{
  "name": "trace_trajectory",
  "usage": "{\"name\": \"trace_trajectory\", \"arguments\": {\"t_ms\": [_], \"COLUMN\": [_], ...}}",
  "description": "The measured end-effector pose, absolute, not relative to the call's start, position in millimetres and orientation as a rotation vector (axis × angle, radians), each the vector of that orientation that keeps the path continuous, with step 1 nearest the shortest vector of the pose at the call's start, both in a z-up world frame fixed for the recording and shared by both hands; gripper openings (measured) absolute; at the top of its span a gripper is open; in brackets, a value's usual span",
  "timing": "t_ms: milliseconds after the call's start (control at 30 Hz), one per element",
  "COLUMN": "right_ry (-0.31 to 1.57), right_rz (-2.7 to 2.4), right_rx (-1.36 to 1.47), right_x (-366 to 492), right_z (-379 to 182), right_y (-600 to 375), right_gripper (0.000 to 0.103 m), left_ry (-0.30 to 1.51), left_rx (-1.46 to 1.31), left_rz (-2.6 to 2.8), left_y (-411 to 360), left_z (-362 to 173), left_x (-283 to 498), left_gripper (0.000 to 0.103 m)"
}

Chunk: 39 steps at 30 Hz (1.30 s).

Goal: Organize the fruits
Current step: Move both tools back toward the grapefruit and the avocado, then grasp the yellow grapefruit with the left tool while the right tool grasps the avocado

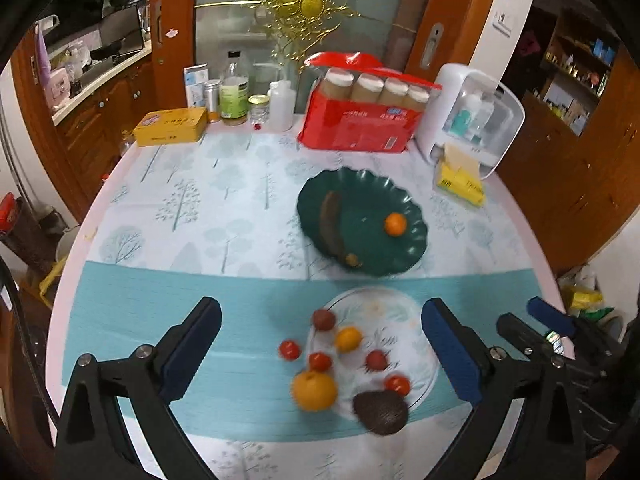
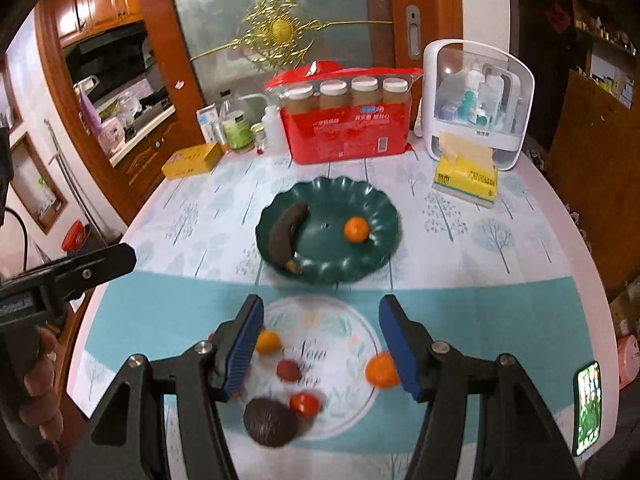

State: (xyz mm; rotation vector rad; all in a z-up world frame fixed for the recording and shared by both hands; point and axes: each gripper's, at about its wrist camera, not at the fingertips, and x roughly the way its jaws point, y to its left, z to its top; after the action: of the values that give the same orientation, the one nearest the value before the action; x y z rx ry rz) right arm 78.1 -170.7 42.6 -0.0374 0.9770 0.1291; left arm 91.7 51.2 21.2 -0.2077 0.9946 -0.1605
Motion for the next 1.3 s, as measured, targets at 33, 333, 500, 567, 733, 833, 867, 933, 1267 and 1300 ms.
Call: {"name": "trace_trajectory", "arguments": {"t_ms": [33, 333, 500, 567, 733, 833, 867, 933, 1267, 1300], "right_ry": [0.982, 1.113, 1.178, 1.205, 1.254, 1.263, 1.262, 1.26, 1.258, 1.255], "right_rz": [0.129, 0.151, 0.173, 0.173, 0.165, 0.159, 0.157, 0.153, 0.16, 0.158], "right_rx": [-0.044, -0.029, -0.013, -0.012, -0.013, -0.02, -0.026, -0.042, -0.052, -0.053], "right_x": [73.7, 41.6, 30.3, 27.2, 20.8, 19.2, 19.2, 19.0, 22.2, 22.9], "right_z": [40.6, -5.2, -33.5, -45.9, -71.8, -81.7, -84.1, -88.8, -107.8, -108.8], "right_y": [-169.4, -150.4, -139.5, -135.5, -129.3, -128.0, -127.3, -125.3, -121.4, -121.2], "right_gripper": [0.061, 0.061, 0.061, 0.061, 0.061, 0.061, 0.061, 0.061, 0.061, 0.062], "left_ry": [1.003, 1.146, 1.21, 1.231, 1.273, 1.285, 1.288, 1.292, 1.307, 1.31], "left_rx": [-0.209, -0.177, -0.136, -0.126, -0.132, -0.137, -0.142, -0.146, -0.17, -0.171], "left_rz": [-0.167, -0.201, -0.265, -0.283, -0.298, -0.3, -0.303, -0.307, -0.311, -0.312], "left_y": [54.3, 70.1, 62.6, 59.0, 53.8, 49.8, 48.5, 45.7, 33.2, 31.6], "left_z": [17.1, -44.1, -79.3, -92.1, -115.6, -124.8, -127.7, -132.6, -153.1, -154.9], "left_x": [88.8, 72.6, 66.4, 65.9, 70.4, 73.1, 73.8, 75.1, 81.8, 82.4], "left_gripper": [0.1, 0.1, 0.1, 0.1, 0.1, 0.1, 0.1, 0.099, 0.088, 0.084]}}
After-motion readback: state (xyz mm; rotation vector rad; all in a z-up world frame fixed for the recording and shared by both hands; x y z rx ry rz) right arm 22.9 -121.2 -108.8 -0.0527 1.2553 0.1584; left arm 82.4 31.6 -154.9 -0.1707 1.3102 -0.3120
